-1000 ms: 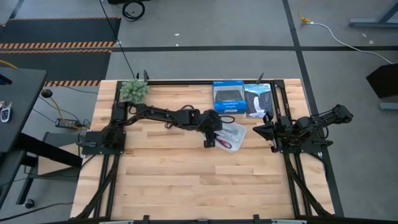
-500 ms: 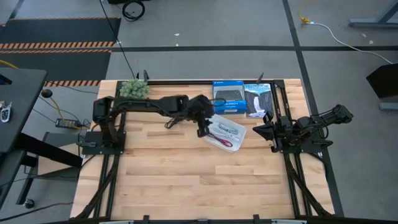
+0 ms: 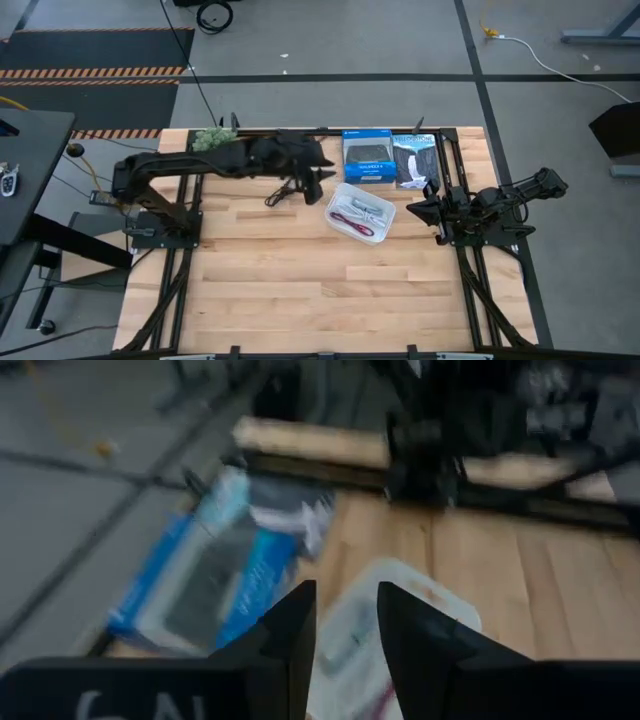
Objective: Pick and place USB-C Cables
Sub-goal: Put the black charger cable into the white bin
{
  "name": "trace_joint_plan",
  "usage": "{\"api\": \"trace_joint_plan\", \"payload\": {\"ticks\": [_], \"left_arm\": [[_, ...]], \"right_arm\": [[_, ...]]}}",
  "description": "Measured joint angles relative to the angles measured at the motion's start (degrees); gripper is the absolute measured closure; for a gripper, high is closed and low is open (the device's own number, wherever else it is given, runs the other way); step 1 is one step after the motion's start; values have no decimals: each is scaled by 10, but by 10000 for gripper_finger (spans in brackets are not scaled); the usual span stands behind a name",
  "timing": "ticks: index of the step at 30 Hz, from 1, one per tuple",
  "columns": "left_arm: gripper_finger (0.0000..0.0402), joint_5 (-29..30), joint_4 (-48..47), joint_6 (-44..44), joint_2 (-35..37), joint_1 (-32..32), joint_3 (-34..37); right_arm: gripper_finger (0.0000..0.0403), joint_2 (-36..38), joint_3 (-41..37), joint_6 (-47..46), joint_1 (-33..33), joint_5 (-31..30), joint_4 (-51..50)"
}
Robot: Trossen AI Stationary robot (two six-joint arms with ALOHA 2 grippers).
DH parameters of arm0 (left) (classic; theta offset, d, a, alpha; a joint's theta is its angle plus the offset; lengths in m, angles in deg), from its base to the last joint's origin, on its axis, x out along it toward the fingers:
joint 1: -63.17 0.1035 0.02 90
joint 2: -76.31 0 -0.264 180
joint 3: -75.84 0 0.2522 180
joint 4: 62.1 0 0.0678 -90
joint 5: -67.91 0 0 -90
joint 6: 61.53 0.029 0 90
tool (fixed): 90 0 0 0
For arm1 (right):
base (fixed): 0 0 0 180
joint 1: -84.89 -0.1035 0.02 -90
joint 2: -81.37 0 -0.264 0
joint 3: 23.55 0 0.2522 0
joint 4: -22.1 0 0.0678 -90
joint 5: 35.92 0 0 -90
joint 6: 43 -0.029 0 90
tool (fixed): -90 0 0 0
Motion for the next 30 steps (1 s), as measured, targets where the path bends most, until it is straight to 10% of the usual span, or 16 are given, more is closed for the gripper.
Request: {"api": "trace_joint_plan", "payload": {"ticks": [30], "left_arm": [[285,45,146,54,111,109,-42]], "right_arm": [[389,0,0,0,0,1,0]]}}
